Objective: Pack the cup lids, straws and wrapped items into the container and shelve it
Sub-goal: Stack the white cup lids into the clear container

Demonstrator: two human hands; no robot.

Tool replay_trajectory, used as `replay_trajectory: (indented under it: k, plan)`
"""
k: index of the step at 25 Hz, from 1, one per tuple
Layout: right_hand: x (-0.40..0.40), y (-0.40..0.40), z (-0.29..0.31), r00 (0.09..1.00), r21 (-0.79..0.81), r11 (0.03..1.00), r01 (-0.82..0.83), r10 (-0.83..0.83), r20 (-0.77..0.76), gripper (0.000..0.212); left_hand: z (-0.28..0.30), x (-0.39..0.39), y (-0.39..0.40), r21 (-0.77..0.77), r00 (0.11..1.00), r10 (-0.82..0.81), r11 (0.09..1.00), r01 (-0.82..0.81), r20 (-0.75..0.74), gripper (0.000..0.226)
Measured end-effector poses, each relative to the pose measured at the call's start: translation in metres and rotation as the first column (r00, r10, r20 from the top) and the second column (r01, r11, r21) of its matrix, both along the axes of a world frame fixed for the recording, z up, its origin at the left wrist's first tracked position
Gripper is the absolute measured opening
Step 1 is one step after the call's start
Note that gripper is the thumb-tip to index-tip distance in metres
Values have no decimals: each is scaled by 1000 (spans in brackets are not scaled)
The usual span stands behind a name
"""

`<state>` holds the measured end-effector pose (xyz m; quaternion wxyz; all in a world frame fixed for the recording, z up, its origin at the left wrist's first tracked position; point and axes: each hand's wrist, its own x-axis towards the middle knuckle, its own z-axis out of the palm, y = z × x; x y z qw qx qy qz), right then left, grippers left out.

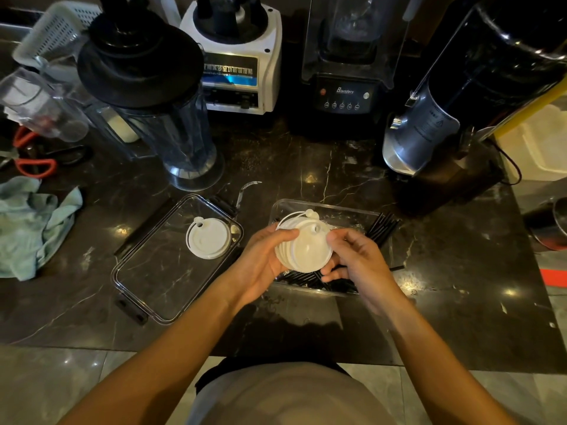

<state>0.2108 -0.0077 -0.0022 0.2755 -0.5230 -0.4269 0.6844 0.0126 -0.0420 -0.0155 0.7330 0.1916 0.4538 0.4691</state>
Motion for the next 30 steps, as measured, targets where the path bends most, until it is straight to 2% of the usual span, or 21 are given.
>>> replay_trajectory:
  k: [3,6,12,17,23,27,30]
  plan:
    - [-5,1,-1,996,62,998,-4,-2,90,17,-2,0,3,-4,1000,4,1000,-4,7,59]
    - [-8,3,-1,994,69,997,16,-23,105,17,-3,2,5,-5,1000,14,1000,-14,-17,54]
    - [-13,-2,-3,972,132,990,48,-77,220,11,-5,16,5,34,960,66,998,-59,-271,51]
    - [-13,-6,0,963,143,988,60,-94,251,5,-9,18,3,45,928,52,998,-39,-369,40]
    - [-16,-9,4,963,107,992,59,-85,255,10,-3,15,5,-33,940,28,999,-42,-339,30]
    - [-11,-8,5,980,65,994,85,-96,173,15,-7,13,4,-57,954,25,997,-44,-298,43]
    - [-10,-11,3,963,168,985,37,-80,257,15,-9,14,5,-67,954,13,997,-35,-298,46]
